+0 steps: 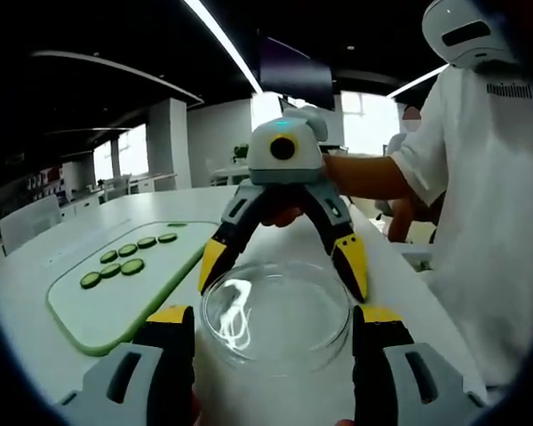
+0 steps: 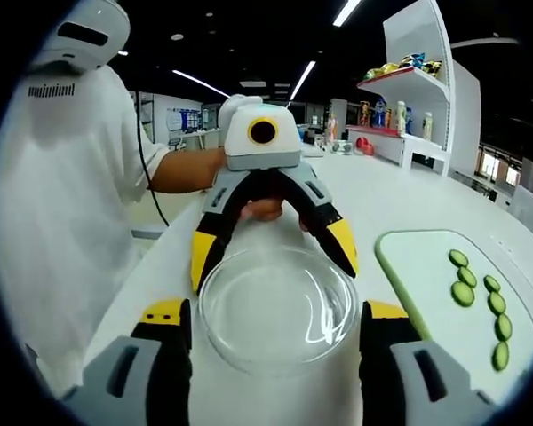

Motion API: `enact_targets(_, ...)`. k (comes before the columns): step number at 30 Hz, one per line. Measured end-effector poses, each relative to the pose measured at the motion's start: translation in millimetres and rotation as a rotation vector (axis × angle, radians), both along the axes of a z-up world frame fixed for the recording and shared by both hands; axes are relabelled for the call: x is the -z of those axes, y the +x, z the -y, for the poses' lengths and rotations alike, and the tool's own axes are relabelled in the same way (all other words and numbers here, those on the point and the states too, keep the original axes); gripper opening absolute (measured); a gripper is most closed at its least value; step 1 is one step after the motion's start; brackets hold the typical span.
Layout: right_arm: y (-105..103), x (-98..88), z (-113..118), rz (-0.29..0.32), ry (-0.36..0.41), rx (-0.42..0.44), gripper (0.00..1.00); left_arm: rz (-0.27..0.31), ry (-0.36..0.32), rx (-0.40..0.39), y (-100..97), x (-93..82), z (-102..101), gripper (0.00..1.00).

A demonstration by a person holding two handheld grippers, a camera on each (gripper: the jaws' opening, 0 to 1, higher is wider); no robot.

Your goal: Open the petri dish lid, add cucumber slices into the petri dish, and close the lid

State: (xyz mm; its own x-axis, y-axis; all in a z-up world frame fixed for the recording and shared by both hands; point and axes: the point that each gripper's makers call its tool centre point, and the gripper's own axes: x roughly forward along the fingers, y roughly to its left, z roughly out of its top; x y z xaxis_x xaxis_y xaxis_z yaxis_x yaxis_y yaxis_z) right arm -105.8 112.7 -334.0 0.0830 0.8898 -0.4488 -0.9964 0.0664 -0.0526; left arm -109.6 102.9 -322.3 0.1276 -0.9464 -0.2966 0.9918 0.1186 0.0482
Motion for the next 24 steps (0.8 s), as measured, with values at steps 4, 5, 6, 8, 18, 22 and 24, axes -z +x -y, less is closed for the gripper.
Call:
enact_targets(4, -0.8, -1.2, -1.4, 0.003, 0.002, -0.004, 0.77, 0.000, 0.001, 0.003, 0.2, -0.3, 0.1, 0.72)
enact_targets(5, -1.0, -1.1, -1.4, 0.004, 0.001, -0.006, 0.77, 0.001, 0.000, 0.003, 0.4, -0.4, 0.2, 0.72)
enact_targets(6, -0.9, -0.8, -1.2, 0.006, -0.003, -0.008, 0.77, 0.000, 0.000, 0.004, 0.6, -0.4, 0.3, 0.72)
enact_targets(8, -0.4, -0.6, -1.0, 0.007, -0.005, -0.007, 0.76, 0.000, 0.001, 0.005, 0.5, -0.1, 0.4, 0.72)
enact_targets(18, -0.3, -0.3, -0.3, 0.005, -0.010, -0.008, 0.74, -0.003, 0.009, 0.004, 1.1, 3.9, 1.7, 0.72)
enact_targets(22, 0.0, 0.1, -0.3, 0.004, -0.012, -0.005, 0.72, -0.003, 0.007, 0.007, 0.6, 3.8, 2.9, 0.71)
enact_targets(24, 0.3, 0.0, 0.0, 0.004, -0.012, -0.005, 0.72, -0.004, 0.006, 0.012, -0.1, 3.7, 3.3, 0.70)
